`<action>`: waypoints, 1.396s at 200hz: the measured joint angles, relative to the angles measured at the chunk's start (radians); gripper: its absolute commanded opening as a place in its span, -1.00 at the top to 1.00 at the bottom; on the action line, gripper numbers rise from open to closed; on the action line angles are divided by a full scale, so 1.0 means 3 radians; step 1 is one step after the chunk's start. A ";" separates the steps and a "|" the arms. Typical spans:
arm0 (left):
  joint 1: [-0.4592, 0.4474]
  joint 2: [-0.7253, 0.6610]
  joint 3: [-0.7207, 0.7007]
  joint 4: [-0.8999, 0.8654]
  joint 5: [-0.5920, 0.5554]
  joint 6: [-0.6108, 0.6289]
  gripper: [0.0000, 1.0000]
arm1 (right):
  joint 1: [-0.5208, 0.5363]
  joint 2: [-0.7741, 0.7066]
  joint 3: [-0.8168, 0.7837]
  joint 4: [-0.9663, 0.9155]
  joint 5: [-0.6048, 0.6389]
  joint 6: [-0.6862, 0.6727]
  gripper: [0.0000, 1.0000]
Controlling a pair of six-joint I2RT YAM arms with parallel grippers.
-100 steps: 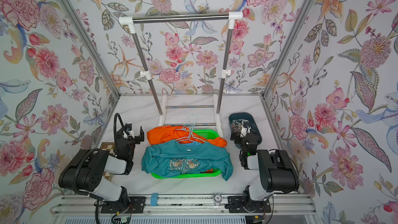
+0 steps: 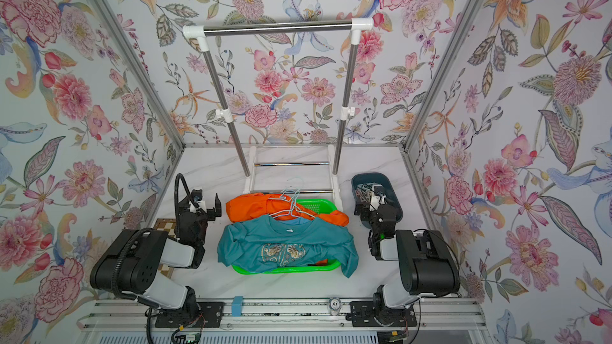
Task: Use clothespins to secure the t-shirt on both sides of the hanger
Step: Pick up the hanger from the basket.
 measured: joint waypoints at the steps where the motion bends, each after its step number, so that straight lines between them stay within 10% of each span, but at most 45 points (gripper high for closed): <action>1: 0.0000 0.0000 0.0000 0.0000 0.0001 0.0000 -0.99 | -0.0001 0.0000 0.0000 0.0000 0.0000 -0.0001 -0.98; 115: 0.0000 0.0000 0.0000 0.0000 0.0003 0.0000 -0.99 | 0.0003 -0.0061 0.0020 -0.0132 0.0028 -0.0001 -0.98; 184: -0.0006 -0.0918 0.0038 -0.0512 -0.0378 -0.0118 -0.99 | 0.0278 -0.1542 0.0474 -0.1456 0.0881 0.0034 -0.98; 232: -0.0011 -0.1507 0.0544 -0.1605 -0.0992 -0.0765 -0.99 | 0.1059 -0.2272 0.0732 -0.2467 0.1706 -0.0017 -0.98; 279: -0.0017 -0.2124 0.1015 -0.3124 -0.1724 -0.2308 -0.99 | 0.1737 -0.2441 0.1500 -0.3558 0.1822 0.0106 -0.98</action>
